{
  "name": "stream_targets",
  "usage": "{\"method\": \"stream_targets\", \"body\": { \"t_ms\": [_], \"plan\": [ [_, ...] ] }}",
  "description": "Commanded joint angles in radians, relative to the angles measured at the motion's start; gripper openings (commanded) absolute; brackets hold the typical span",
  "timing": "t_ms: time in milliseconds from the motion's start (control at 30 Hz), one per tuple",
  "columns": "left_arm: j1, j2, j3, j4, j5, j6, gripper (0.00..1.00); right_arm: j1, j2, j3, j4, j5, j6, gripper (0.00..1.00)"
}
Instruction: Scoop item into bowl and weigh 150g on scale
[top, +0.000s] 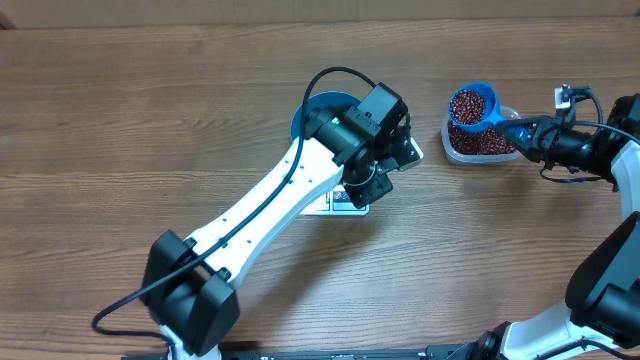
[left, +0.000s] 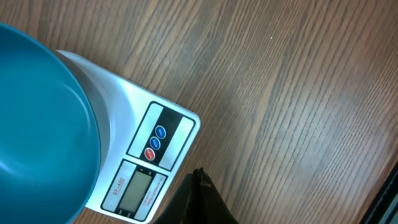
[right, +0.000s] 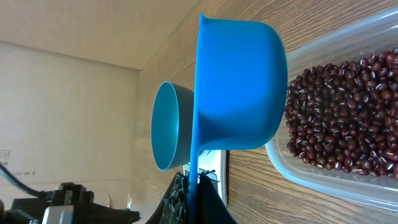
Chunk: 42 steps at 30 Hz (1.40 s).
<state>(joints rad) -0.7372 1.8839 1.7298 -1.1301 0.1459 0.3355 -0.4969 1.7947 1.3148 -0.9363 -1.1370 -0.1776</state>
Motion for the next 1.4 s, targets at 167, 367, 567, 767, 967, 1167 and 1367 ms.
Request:
{"method": "stream_targets", "body": {
  "t_ms": [167,367,567,767,967,1167,1367],
  "plan": [
    [0.013,-0.122,-0.195,0.080,0.000,-0.039,0.04,-0.005,0.004,-0.006,0.002,-0.023,-0.015,0.04],
    [0.061,-0.153,-0.256,0.123,0.002,-0.075,0.04,-0.005,0.004,-0.006,0.002,-0.023,-0.015,0.04],
    [0.127,-0.152,-0.271,0.186,0.013,-0.098,0.04,-0.005,0.004,-0.006,0.003,-0.003,-0.015,0.04],
    [0.131,-0.152,-0.271,0.192,-0.003,-0.097,0.04,-0.005,0.004,-0.006,0.004,0.000,-0.015,0.04],
    [0.131,-0.152,-0.270,0.190,0.005,-0.138,0.04,-0.005,0.004,-0.006,0.006,0.000,-0.014,0.04],
    [0.130,-0.152,-0.298,0.200,0.005,-0.026,0.04,-0.005,0.004,-0.006,0.006,0.000,-0.014,0.04],
    [0.130,-0.152,-0.399,0.268,0.001,0.044,0.04,-0.005,0.004,-0.006,0.006,0.000,-0.014,0.04]
  ]
}}
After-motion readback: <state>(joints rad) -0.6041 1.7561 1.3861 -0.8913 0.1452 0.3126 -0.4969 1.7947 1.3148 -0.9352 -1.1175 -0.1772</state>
